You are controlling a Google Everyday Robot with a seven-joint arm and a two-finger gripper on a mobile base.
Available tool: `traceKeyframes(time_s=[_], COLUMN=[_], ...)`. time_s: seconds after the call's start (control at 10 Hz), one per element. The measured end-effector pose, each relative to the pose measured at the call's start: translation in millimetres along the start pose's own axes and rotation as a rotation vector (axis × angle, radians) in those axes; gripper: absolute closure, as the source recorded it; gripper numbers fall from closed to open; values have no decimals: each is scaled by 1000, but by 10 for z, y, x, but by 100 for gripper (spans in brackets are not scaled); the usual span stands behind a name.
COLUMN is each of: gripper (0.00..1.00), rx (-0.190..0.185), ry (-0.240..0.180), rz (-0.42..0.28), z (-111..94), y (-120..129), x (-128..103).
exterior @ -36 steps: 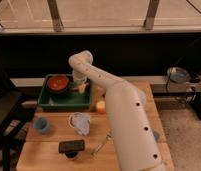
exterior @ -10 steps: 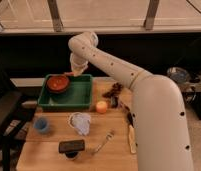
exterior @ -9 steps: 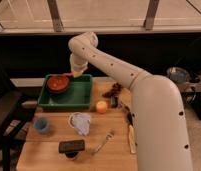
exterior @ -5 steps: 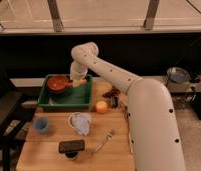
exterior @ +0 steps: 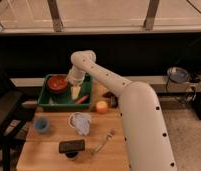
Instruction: Place pepper in tray
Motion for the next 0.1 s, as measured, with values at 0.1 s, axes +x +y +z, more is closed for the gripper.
traceKeyframes(time_s=[0.1], gripper=[23], rx=[17], ry=[29], rz=[11], z=[-86], y=[-4], x=[36])
